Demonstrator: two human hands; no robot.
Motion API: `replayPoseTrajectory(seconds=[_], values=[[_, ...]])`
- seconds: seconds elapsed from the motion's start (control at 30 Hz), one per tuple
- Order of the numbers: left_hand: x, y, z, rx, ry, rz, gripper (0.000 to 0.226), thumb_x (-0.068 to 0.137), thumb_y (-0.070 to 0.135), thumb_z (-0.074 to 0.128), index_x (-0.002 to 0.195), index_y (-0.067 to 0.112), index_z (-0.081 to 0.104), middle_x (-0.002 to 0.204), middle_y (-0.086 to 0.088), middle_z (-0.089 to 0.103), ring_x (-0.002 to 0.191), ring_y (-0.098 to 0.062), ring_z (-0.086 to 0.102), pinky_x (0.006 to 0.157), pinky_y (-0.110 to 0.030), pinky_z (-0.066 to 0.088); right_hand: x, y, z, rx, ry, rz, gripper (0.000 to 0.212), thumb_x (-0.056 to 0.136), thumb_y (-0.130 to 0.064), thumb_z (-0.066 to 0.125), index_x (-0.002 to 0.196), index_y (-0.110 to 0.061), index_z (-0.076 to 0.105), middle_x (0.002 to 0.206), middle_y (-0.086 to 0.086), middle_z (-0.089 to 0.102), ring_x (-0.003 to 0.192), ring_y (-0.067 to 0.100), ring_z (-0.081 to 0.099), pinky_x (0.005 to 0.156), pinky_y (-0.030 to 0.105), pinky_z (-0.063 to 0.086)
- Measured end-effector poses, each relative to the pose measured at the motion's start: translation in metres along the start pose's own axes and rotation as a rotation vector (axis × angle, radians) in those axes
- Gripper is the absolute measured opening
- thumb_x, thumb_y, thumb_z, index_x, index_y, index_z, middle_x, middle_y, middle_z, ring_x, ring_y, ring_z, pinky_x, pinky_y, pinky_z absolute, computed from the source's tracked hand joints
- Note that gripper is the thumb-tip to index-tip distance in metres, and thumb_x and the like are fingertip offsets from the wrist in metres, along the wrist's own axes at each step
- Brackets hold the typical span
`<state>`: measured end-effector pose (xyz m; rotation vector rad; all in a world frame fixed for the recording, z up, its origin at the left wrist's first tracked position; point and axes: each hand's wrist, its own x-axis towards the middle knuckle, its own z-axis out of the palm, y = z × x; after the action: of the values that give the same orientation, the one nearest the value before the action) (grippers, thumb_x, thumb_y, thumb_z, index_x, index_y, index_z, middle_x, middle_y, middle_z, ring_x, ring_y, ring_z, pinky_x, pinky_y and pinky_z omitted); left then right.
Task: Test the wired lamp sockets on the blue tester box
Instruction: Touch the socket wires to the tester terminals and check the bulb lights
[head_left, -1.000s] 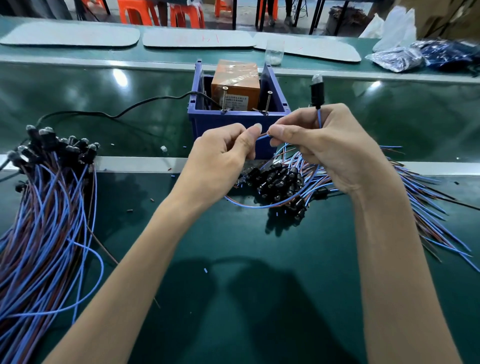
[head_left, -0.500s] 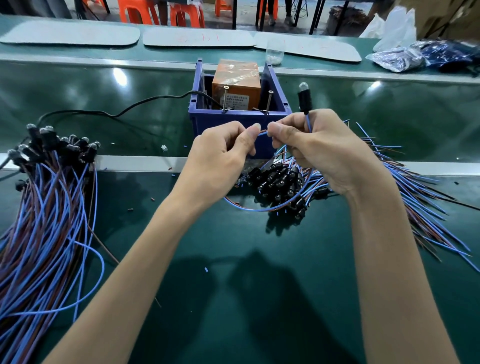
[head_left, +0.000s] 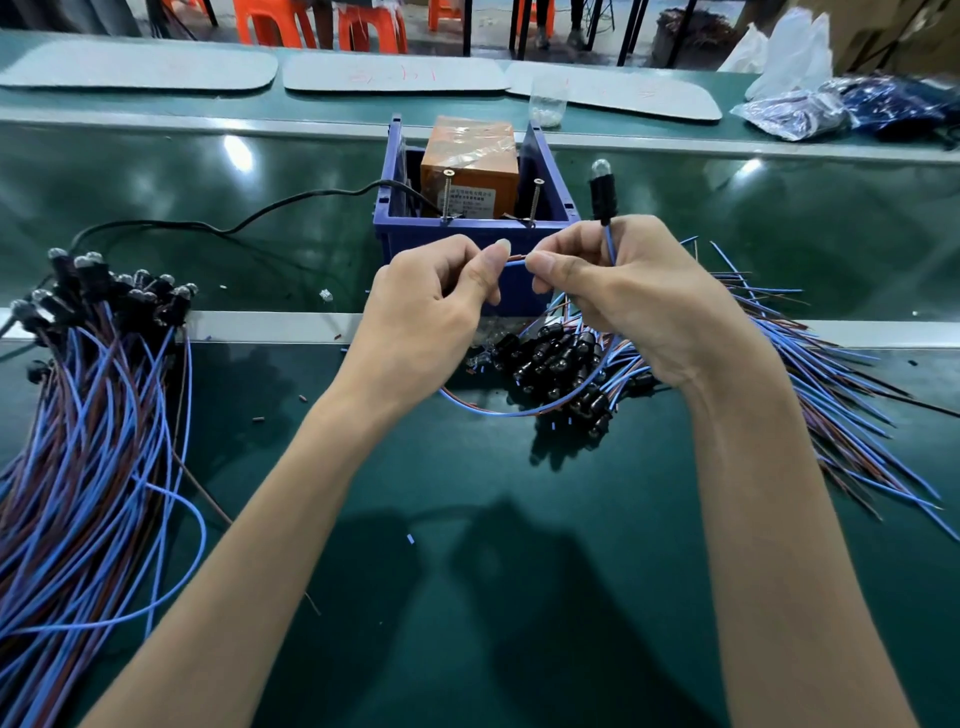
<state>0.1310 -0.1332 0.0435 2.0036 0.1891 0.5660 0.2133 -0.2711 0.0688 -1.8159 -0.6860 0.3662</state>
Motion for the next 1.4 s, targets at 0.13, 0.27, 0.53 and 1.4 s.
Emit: replayPoseTrajectory(seconds=[0.13,0.27,0.53,1.4], values=[[0.0,0.002,-0.001,0.017,0.001,0.008,0.04,0.098,0.033,0.051,0.061,0.019,0.051,0.036,0.01,0.03,0.037,-0.007,0.027,0.041,-0.015,0.02,0.0,-0.002,0.003,-0.008,0.004,0.014,0.023,0.096,-0.013,0.057,0.074,-0.018,0.058,0.039,-0.019,0.049,0.035,-0.002,0.042,0.041,0.008,0.031],[0.0,0.004,-0.004,0.033,0.0,0.011,0.041,0.098,0.032,0.052,0.06,0.018,0.05,0.035,0.01,0.03,0.036,-0.008,0.027,0.041,-0.015,0.019,0.002,-0.005,0.006,0.076,0.026,0.073,0.023,0.096,-0.009,0.055,0.074,-0.015,0.056,0.056,-0.009,0.054,0.036,-0.001,0.037,0.039,0.007,0.026],[-0.001,0.007,-0.006,0.115,-0.005,0.035,0.043,0.097,0.03,0.054,0.056,0.018,0.049,0.035,0.01,0.035,0.036,-0.006,0.033,0.04,-0.013,0.022,0.007,-0.001,0.01,0.006,0.097,0.065,0.025,0.093,-0.005,0.053,0.072,-0.018,0.053,0.06,-0.007,0.049,0.043,-0.003,0.039,0.045,0.01,0.028],[0.004,0.008,-0.007,-0.357,0.019,-0.253,0.032,0.102,0.012,0.043,0.079,0.019,0.065,0.064,0.004,0.038,0.059,-0.007,0.035,0.057,-0.018,0.032,0.003,-0.004,-0.004,0.333,0.286,-0.084,0.066,0.103,-0.048,0.015,0.089,-0.02,0.072,0.057,-0.008,0.044,0.048,0.004,0.034,0.046,0.017,0.024]])
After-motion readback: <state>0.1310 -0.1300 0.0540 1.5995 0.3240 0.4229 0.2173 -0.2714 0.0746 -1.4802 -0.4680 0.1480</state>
